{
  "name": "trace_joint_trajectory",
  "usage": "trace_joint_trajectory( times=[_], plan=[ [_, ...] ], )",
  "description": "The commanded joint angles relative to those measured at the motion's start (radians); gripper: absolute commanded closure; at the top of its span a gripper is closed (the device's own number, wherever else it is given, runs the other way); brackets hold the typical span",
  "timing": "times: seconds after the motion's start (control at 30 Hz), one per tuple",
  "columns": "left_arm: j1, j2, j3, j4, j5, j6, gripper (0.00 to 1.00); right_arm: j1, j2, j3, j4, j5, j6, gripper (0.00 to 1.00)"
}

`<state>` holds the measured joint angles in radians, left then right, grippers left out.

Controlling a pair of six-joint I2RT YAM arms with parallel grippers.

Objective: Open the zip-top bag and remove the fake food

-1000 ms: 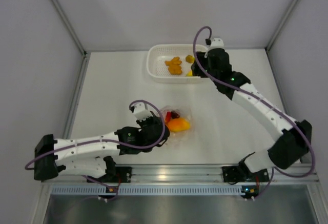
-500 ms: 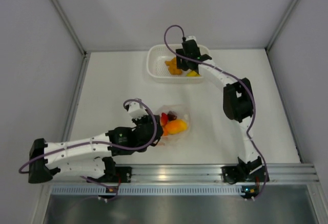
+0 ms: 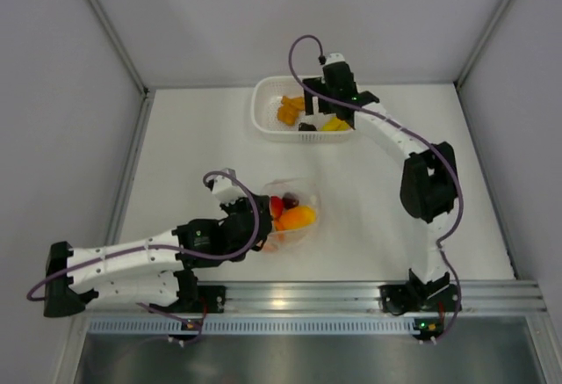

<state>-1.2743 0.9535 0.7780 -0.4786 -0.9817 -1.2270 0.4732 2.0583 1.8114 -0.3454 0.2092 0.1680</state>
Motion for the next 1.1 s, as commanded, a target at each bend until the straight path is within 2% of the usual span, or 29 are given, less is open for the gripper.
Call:
trace_joint_trajectory(
  times=[0.0,0.07,0.2,0.33,0.47,0.63,0.73,0.8,0.87,1.07],
  plan=[
    [0.003,0.004,0.018,0.021,-0.035,0.007,1.00,-0.030,-0.183,-0.047,0.059,-0.161,0.013,0.00],
    [0.003,0.013,0.027,0.023,-0.040,0.012,1.00,-0.036,-0.271,-0.119,0.054,-0.238,0.043,0.05],
    [0.003,0.024,0.050,0.023,-0.061,0.015,1.00,-0.038,-0.453,-0.265,0.054,-0.359,0.105,0.22],
    [0.003,0.033,0.079,0.021,-0.069,0.018,1.00,-0.024,-0.637,-0.349,-0.035,-0.476,0.131,0.27],
    [0.003,0.044,0.101,0.023,-0.077,0.029,1.00,0.011,-0.782,-0.455,-0.078,-0.521,0.120,0.32],
    [0.003,0.053,0.125,0.026,-0.086,0.035,1.00,0.074,-0.931,-0.532,-0.190,-0.482,0.123,0.39],
    [0.003,0.070,0.153,0.025,-0.089,0.040,1.00,0.133,-1.004,-0.595,-0.176,-0.456,0.185,0.43],
    [0.003,0.082,0.175,0.025,-0.086,0.044,1.00,0.200,-1.036,-0.626,-0.150,-0.411,0.224,0.51],
    [0.003,0.093,0.190,0.025,-0.086,0.037,1.00,0.282,-1.041,-0.647,-0.133,-0.380,0.271,0.52],
    [0.003,0.117,0.202,0.026,-0.075,-0.023,1.00,0.471,-1.030,-0.718,-0.094,-0.154,0.395,0.52]
  ],
)
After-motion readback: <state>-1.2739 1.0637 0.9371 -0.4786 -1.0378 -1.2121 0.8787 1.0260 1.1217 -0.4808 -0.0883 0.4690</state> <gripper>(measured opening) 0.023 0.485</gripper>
